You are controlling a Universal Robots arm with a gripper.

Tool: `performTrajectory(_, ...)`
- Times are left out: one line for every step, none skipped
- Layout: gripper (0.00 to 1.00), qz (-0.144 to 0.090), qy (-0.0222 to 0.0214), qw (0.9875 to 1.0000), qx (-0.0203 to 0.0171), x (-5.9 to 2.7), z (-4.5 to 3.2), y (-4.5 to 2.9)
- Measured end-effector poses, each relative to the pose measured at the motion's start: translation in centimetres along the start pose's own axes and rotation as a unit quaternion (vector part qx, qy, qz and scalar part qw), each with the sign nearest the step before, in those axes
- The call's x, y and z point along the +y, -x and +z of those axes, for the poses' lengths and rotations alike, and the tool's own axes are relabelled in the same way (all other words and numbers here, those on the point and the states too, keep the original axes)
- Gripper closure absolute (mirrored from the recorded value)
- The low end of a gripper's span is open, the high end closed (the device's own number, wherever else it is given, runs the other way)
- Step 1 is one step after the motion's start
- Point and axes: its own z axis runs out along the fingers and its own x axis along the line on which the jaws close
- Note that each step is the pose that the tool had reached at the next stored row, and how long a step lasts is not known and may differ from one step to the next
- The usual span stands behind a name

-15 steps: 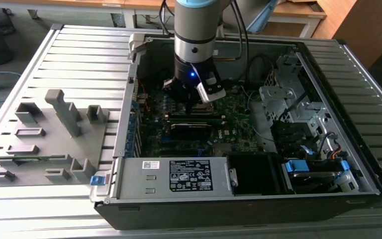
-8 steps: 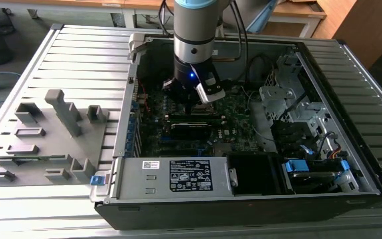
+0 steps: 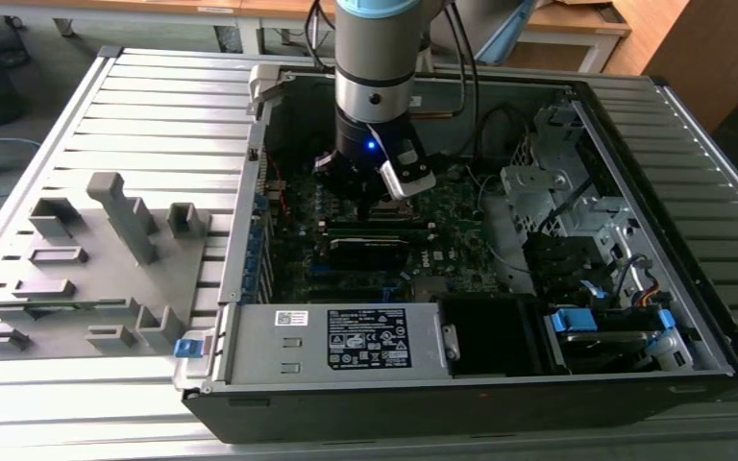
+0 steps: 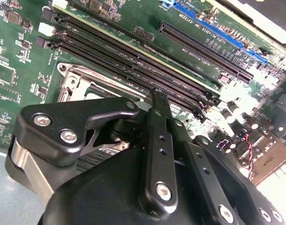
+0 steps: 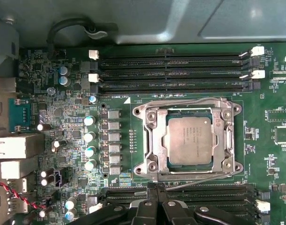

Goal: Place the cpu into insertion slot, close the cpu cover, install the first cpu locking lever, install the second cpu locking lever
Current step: 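Install the second cpu locking lever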

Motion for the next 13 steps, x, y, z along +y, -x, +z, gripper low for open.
performTrajectory(0.89,0.000,0.0001,1.0000,0.0000,0.02,0.01,0.00)
performTrajectory(0.89,-0.001,0.0000,1.0000,0.0000,0.04,0.02,-0.01)
performTrajectory(0.89,-0.001,0.0000,1.0000,0.0000,0.06,0.02,-0.02)
performTrajectory(0.89,-0.002,0.0000,1.0000,0.0000,0.08,0.03,-0.04)
performTrajectory(0.89,-0.002,0.0000,1.0000,0.0001,0.10,0.04,-0.06)
performTrajectory(0.89,-0.003,0.0000,1.0000,0.0001,0.11,0.05,-0.09)
performTrajectory(0.89,-0.003,0.0000,1.0000,0.0001,0.13,0.05,-0.12)
performTrajectory(0.89,-0.003,0.0000,1.0000,0.0001,0.14,0.05,-0.16)
performTrajectory(0.89,-0.004,0.0000,1.0000,0.0001,0.16,0.06,-0.21)
performTrajectory(0.89,-0.004,0.0000,1.0000,0.0001,0.17,0.07,-0.26)
performTrajectory(0.89,-0.005,0.0000,1.0000,0.0001,0.19,0.07,-0.30)
performTrajectory(0.89,-0.005,0.0000,1.0000,0.0001,0.21,0.08,-0.34)
performTrajectory(0.89,-0.005,0.0000,1.0000,0.0001,0.23,0.08,-0.36)
